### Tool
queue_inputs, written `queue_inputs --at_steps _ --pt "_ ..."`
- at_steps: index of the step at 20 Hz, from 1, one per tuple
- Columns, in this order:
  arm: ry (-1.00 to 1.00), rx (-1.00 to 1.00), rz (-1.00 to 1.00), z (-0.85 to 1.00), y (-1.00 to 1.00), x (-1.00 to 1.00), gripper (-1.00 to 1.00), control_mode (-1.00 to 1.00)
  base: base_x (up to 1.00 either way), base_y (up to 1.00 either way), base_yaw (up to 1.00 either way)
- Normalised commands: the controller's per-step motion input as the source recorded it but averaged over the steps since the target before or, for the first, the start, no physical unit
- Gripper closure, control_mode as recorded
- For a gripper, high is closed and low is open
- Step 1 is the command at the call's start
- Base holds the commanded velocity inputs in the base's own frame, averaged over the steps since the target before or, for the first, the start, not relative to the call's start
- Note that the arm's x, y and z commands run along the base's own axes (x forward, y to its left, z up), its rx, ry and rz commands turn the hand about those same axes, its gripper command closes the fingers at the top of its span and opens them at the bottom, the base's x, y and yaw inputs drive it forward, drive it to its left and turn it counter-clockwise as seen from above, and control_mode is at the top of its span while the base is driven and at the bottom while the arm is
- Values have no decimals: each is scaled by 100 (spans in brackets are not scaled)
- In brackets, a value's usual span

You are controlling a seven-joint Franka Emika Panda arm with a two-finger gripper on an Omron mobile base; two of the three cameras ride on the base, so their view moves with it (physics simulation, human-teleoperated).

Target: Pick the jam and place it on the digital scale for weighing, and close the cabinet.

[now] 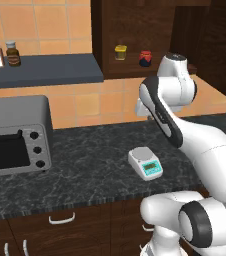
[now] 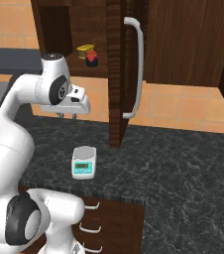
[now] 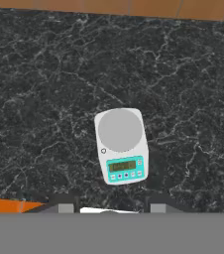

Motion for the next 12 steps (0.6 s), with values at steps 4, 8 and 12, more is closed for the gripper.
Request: queue_inputs --at_steps 4,8,12 --pt "-27 0 0 7 0 -58 -100 -100 0 0 0" --pt "-53 0 0 50 0 -73 -100 -100 0 0 0" --pt "-55 0 0 76 0 -28 -100 -100 0 0 0"
